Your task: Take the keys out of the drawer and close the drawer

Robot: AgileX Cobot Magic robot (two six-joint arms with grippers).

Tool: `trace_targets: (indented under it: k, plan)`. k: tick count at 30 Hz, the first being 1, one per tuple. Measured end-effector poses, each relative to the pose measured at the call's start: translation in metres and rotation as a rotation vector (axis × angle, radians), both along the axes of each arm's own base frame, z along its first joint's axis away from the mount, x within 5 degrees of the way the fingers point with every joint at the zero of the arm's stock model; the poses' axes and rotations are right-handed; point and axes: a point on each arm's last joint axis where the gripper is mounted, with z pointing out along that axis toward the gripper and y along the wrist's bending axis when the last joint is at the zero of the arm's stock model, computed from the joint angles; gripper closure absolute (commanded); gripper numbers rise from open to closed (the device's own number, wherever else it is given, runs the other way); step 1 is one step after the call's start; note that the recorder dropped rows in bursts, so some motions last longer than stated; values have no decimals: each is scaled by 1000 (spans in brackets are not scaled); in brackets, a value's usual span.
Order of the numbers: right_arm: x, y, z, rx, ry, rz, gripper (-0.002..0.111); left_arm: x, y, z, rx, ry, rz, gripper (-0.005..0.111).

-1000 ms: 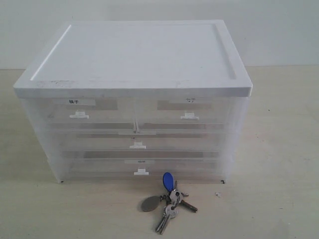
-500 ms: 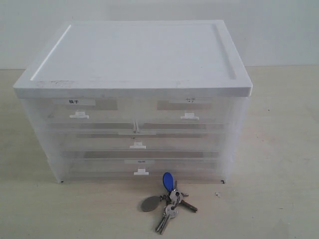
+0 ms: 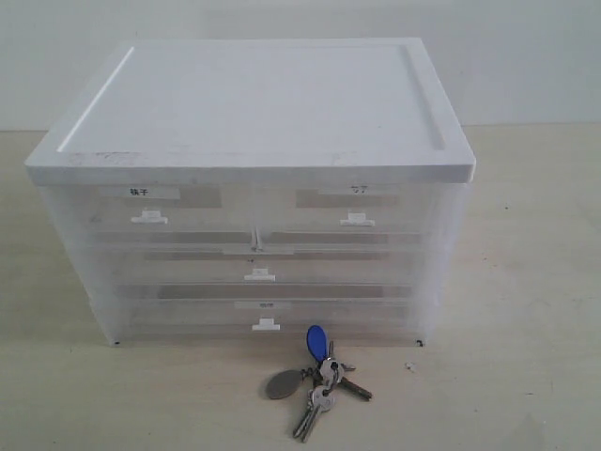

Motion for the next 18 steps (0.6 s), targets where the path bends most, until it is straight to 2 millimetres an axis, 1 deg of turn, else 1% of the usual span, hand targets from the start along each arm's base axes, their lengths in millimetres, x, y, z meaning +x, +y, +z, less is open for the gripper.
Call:
trace_targets:
  k: [4, 7, 11, 18]
  plan:
    - [-1, 0, -14, -73, 159, 9, 108, 0, 0, 0, 0, 0, 0, 102]
    - [-2, 0, -22, -128, 231, 16, 108, 0, 0, 0, 0, 0, 0, 102]
    - [-2, -1, -23, -221, 247, 4, 108, 0, 0, 0, 0, 0, 0, 102]
    - [-3, -2, -25, -224, 264, -19, 108, 0, 0, 0, 0, 0, 0, 102]
